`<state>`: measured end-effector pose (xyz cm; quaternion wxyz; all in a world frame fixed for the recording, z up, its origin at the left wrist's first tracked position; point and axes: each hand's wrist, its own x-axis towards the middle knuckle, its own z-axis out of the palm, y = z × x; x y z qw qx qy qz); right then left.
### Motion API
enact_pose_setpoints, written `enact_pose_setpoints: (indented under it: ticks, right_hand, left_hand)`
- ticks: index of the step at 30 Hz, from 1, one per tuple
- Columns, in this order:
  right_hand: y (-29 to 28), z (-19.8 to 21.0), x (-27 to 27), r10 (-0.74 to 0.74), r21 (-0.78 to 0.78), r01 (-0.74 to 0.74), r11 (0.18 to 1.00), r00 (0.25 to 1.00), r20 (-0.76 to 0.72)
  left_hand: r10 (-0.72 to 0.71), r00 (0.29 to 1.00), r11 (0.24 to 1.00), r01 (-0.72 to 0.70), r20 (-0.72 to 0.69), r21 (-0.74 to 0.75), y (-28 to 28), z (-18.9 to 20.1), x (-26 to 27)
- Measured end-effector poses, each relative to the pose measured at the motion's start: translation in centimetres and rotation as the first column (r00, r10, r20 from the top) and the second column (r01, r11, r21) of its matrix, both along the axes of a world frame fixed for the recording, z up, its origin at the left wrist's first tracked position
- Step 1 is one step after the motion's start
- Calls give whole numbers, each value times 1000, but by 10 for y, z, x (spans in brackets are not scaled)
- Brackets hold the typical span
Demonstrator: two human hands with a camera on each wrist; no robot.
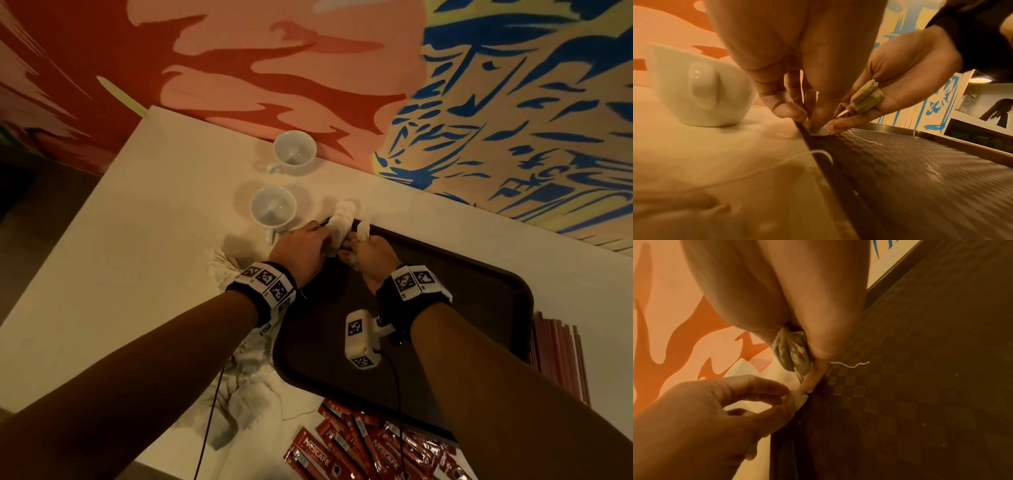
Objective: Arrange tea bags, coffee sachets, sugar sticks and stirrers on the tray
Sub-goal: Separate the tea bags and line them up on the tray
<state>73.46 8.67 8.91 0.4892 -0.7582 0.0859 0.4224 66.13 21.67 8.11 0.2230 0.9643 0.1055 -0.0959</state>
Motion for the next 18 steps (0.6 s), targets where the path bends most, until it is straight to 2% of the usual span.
enact_pose_setpoints:
  ticks: [6, 10, 14, 18]
  right_hand:
    - [0, 6, 3, -51, 7, 51, 999, 999, -10]
    - [-16, 30, 0, -174, 65, 180, 982, 981, -88]
    - [-44, 73, -19, -237, 279, 299, 913, 943, -235]
    - [-72, 117, -47, -175, 493, 389, 778, 888, -425]
  left_hand:
    - [-3, 1000, 1000, 3, 5, -25, 0, 2, 0]
    - [28, 999, 997, -25, 43, -72, -3, 18, -10]
    - [60, 984, 974, -21, 167, -224, -13, 62, -29]
    - [126, 964, 890, -5, 236, -455, -32, 119, -65]
